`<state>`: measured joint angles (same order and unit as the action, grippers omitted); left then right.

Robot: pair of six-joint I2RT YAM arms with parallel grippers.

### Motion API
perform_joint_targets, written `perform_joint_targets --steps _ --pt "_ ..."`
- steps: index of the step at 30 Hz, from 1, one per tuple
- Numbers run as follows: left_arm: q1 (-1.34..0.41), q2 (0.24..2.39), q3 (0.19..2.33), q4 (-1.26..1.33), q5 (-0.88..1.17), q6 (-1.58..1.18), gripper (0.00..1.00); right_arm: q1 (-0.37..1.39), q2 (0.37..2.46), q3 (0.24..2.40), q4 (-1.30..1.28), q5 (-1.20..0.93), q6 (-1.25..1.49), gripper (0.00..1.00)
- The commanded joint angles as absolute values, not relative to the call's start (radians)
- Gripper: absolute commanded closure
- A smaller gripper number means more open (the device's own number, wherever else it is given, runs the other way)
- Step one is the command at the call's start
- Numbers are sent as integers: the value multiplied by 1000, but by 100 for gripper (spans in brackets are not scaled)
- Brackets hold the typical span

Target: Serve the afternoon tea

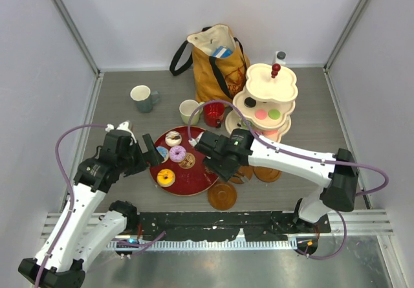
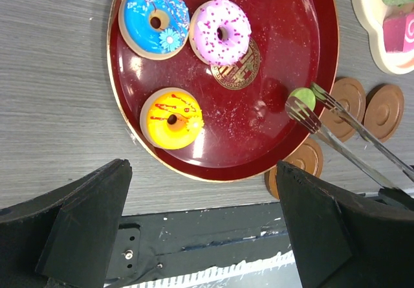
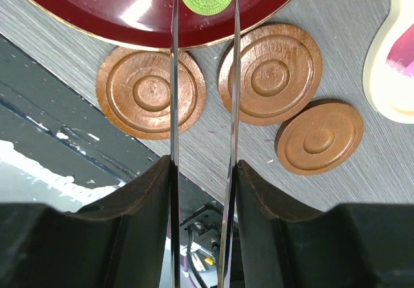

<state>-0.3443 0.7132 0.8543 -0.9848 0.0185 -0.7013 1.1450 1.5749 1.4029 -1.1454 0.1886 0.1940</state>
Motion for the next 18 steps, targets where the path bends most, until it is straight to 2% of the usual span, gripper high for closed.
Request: perform_joint_targets --steps 1,10,18 --pt "-339 695 897 -960 9 -692 0 1144 1471 1450 -1060 213 239 63" --pt "-339 672 902 -974 -44 -692 0 1103 1364 1454 -973 290 313 65" --pt "-339 626 919 -953 -64 -666 0 908 1140 1339 -948 293 364 65"
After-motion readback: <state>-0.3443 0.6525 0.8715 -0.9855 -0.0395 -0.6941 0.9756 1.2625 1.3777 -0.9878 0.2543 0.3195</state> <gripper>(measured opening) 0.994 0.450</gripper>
